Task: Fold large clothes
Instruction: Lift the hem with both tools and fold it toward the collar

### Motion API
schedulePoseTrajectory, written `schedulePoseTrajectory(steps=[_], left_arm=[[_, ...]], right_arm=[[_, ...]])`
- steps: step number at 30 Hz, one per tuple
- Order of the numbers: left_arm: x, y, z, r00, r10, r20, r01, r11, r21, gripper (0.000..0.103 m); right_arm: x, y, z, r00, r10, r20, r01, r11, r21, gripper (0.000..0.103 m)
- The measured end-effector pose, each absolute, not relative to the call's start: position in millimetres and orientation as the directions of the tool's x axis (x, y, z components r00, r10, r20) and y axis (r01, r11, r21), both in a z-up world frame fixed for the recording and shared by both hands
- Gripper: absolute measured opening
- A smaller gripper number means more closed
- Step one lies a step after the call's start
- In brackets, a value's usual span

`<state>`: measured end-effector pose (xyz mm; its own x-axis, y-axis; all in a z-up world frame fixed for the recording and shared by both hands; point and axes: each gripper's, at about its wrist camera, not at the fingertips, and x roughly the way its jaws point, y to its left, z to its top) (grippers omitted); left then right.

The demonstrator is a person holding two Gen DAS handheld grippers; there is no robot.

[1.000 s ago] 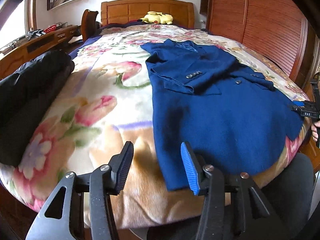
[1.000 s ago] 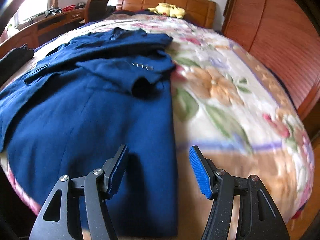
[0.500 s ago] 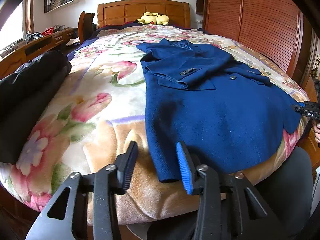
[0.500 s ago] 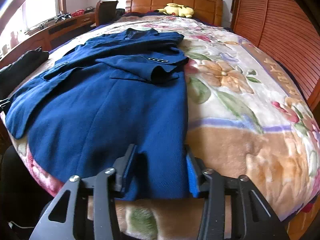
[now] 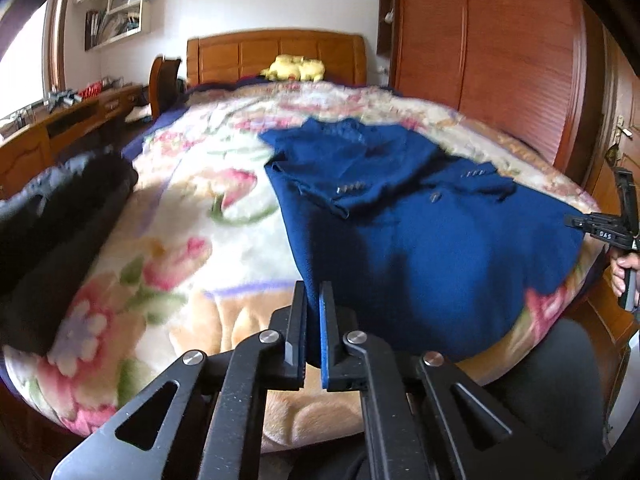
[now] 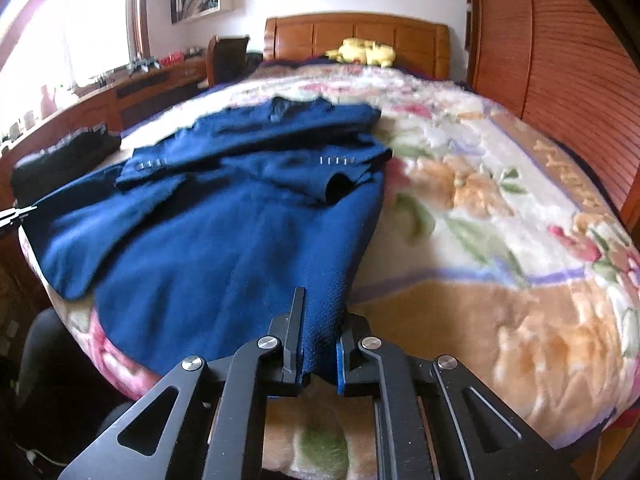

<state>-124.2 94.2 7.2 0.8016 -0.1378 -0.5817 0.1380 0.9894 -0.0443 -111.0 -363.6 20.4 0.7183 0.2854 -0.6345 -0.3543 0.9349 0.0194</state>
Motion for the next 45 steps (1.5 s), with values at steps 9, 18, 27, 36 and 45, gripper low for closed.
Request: schedulePoseTrajectory(steps=[9,18,27,36,45], left_arm=[[-137,86,56,0.861,-0.167,-0.48,0.17,0.985,-0.037,0.005],[-162,88,113,0.918,-0.199,-0.342,0.201,0.979,-0.031,0.004],[-176,81,181,0.955,-0.231,-0.188,0.235,0.972,-0.002,0.004],[-127,90,208,0.968,-0.185,-0.168,0.184,0.983,-0.021,0.004],[-38,107,138,0.941,-0.082,-0.328,0.082,0.997,-0.014,0.004]], right_arm=[[-139,-364,78,0.8,0.318,-0.509,-0.372,0.928,-0.004,0.009],[-173,-371,127,0.847,0.333,-0.413,-0.384,0.922,-0.044,0.009],[-213,-377,187,0.881,0.373,-0.29,-0.414,0.906,-0.092,0.009],[-175,-379,226,0.912,0.332,-0.24,-0.368,0.921,-0.125,0.009],[-56,-329,174,0.882,0.243,-0.404,-0.332,0.928,-0.169,0.009]])
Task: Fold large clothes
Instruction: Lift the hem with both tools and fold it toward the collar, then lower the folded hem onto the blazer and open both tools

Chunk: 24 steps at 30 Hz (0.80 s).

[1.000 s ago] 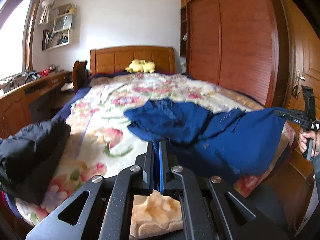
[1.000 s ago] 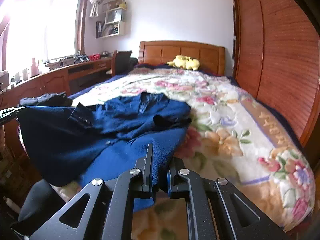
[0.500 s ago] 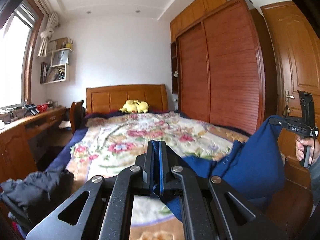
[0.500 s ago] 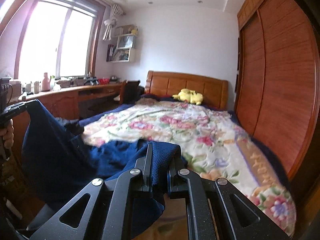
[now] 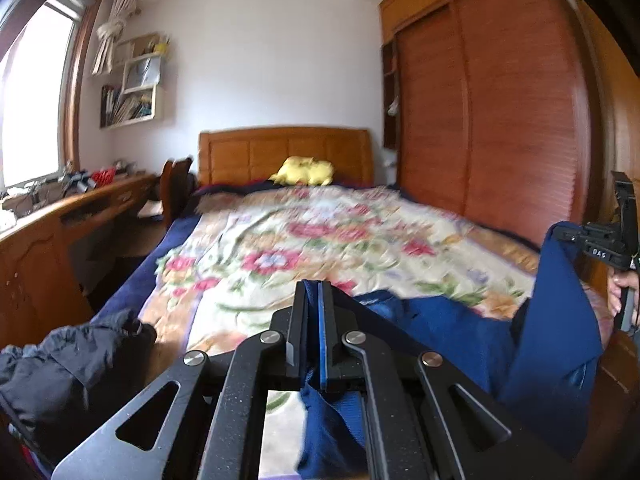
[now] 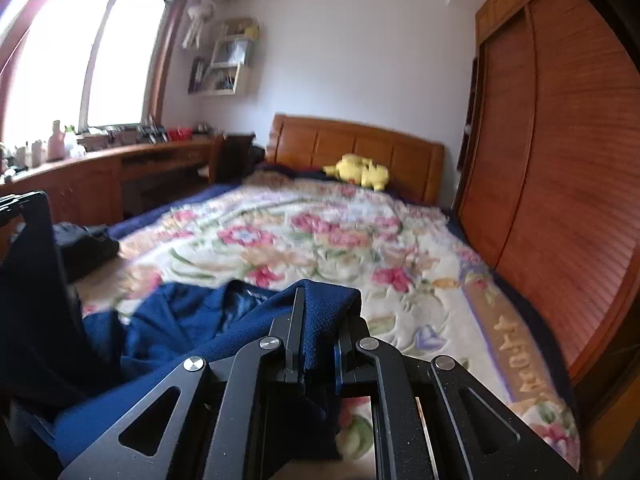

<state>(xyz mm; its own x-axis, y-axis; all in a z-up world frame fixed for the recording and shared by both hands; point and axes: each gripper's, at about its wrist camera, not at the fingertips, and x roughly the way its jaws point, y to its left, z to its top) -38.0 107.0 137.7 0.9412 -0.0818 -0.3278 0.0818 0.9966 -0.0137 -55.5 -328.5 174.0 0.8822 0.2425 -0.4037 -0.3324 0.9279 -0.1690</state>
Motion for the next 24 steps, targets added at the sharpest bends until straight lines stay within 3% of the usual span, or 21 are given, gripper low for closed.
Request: schedulePoseTrajectory(steps=[11,24], left_arm=[[74,134,65,0.889,-0.012,-0.457,-0.001,1.0,-0.03,0.004],[186,142,44,0.877,0.056,-0.477,-0.09,0.995,-0.047,0.004]], right_arm=[[96,-286,127,0.827,0.162,-0.538,-0.305,0.934,-0.188,0.009],[218,-266,114,0.837,0.037,-0.546,-0.189,0.956,-0.226,0.009]])
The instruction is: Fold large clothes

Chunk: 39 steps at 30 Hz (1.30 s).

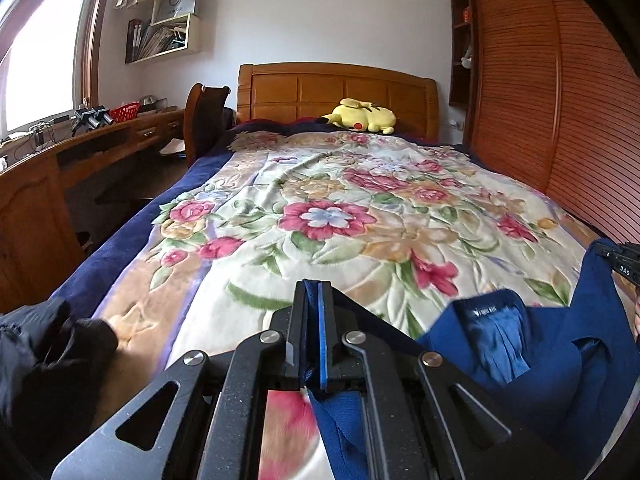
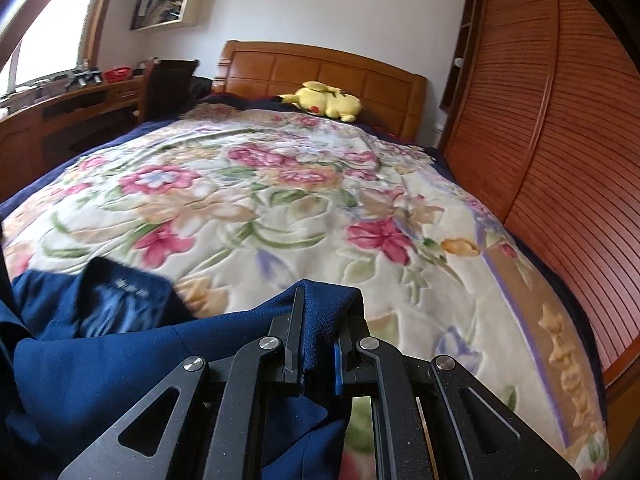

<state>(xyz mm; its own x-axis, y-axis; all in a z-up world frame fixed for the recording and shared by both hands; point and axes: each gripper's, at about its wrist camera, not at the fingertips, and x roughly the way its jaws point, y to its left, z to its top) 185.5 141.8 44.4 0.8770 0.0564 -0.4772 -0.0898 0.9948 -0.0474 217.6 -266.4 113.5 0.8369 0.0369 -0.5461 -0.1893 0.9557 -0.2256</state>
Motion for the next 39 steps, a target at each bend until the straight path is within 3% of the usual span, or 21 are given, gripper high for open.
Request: schedulePoseTrajectory(steps=[8,10,11,13,15,18,20,32,39], left_arm=[[194,127,29,0.848,0.058,-0.527,-0.077,0.997,-0.015,0.008],[185,120,28,0.852,0.052,-0.521,-0.054,0.998,0.011,0.014],[179,117,29,0.854,0.051,-0.518,-0.049,0.999,0.017,0.019],[169,113,33,0.861,0.034,-0.507,-0.029,0.999,0.019,0.029],[153,105,40,0.873,0.018,-0.487,-0.006,1.0,0.026,0.041],[134,98,46,0.873,-0.028,-0.486,0.034,0.999,0.004,0.055],[120,94,47,0.869,-0.07,-0.489,0.062,0.998,-0.033,0.082],[64,76,15,0.831,-0.12,-0.543,0.075,0.992,-0.104,0.083],[58,80,-9,0.806,-0.128,-0.579,0.074,0.991,-0.115,0.083]], right_arm=[[249,-245,80,0.798,0.023,-0.602,-0.201,0.952,-0.23,0.01],[245,-246,82,0.803,0.034,-0.596,-0.203,0.954,-0.219,0.019],[243,-247,84,0.804,0.037,-0.594,-0.199,0.957,-0.211,0.024],[235,-248,93,0.817,0.039,-0.575,-0.192,0.96,-0.206,0.053],[223,-254,100,0.831,0.045,-0.554,-0.189,0.96,-0.205,0.067],[206,-249,105,0.835,0.082,-0.544,-0.215,0.959,-0.185,0.068],[193,-240,107,0.825,0.133,-0.55,-0.265,0.949,-0.168,0.068],[126,-139,82,0.636,0.399,-0.66,-0.62,0.773,-0.131,0.068],[124,-116,64,0.572,0.422,-0.703,-0.68,0.723,-0.12,0.068]])
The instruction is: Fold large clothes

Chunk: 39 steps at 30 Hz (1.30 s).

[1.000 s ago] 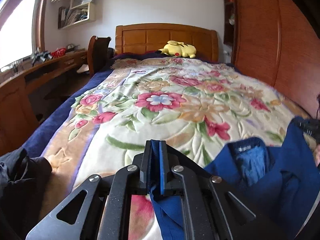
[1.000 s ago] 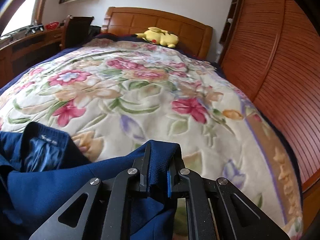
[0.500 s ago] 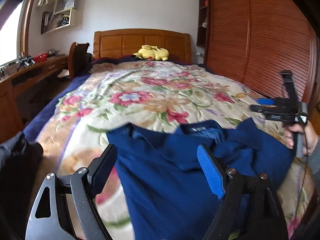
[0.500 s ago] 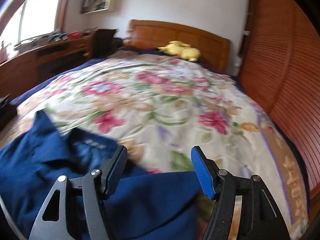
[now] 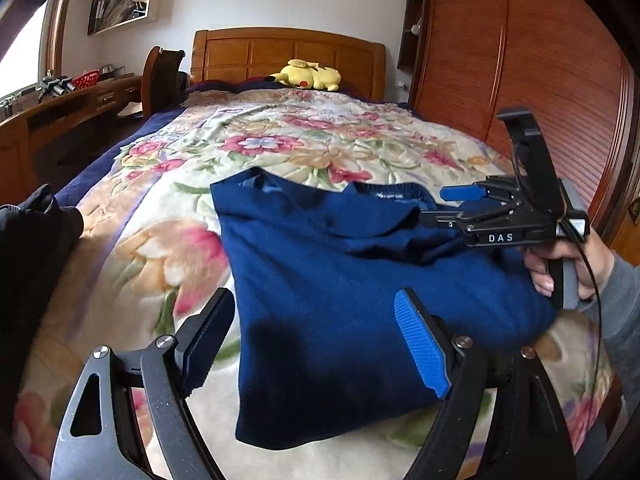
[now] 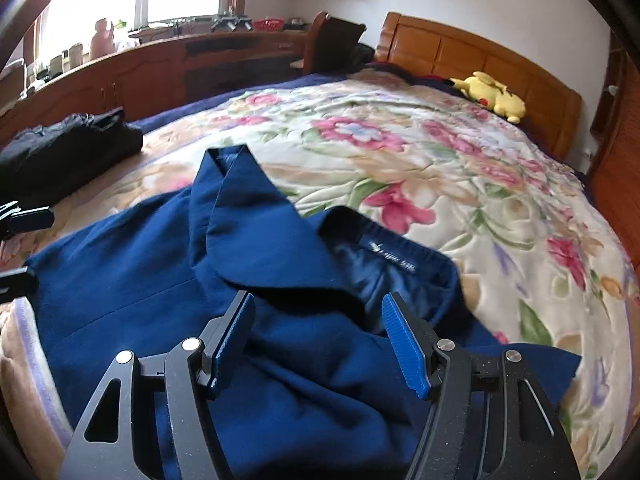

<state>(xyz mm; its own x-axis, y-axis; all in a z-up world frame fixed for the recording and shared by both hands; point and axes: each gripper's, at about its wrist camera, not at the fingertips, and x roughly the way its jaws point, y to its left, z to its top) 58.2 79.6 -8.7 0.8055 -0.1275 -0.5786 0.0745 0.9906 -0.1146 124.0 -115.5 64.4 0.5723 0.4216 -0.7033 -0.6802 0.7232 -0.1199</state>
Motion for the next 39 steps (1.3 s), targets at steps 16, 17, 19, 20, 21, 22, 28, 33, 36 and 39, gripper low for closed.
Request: schedulePoseTrajectory(steps=[16,17,19,20,21,22,28,33,36,39], left_arm=[[65,79,-31,0.765,-0.164,-0.622,0.112,0.986,-0.123,0.083],[66,78,-31,0.764,-0.163,-0.625,0.113,0.986,-0.119,0.083],[67,78,-31,0.762,-0.158,-0.628,0.113,0.987,-0.112,0.083],[67,77,-32,0.761,-0.156,-0.63,0.113,0.988,-0.108,0.083],[67,77,-32,0.76,-0.154,-0.631,0.113,0.988,-0.105,0.083],[67,76,-33,0.76,-0.151,-0.632,0.112,0.989,-0.101,0.083],[66,76,-32,0.759,-0.145,-0.635,0.112,0.989,-0.092,0.083],[66,76,-33,0.758,-0.144,-0.636,0.111,0.99,-0.091,0.083],[65,76,-32,0.76,-0.144,-0.634,0.111,0.99,-0.091,0.083],[65,75,-33,0.759,-0.142,-0.635,0.112,0.99,-0.088,0.083]], right_arm=[[151,-94,52,0.481,0.368,-0.796,-0.738,0.66,-0.141,0.064],[151,-94,51,0.478,0.365,-0.799,-0.742,0.655,-0.145,0.062],[150,-91,50,0.478,0.359,-0.802,-0.751,0.641,-0.161,0.05],[151,-90,49,0.476,0.356,-0.804,-0.755,0.635,-0.166,0.049],[150,-88,48,0.47,0.359,-0.807,-0.763,0.625,-0.166,0.041],[148,-86,47,0.457,0.365,-0.811,-0.776,0.609,-0.163,0.031],[142,-74,42,0.463,0.323,-0.826,-0.786,0.58,-0.214,0.025],[149,-74,47,0.496,0.337,-0.8,-0.748,0.633,-0.197,0.051],[154,-70,44,0.497,0.33,-0.802,-0.739,0.646,-0.192,0.059],[163,-63,29,0.441,0.292,-0.849,-0.751,0.638,-0.17,0.06]])
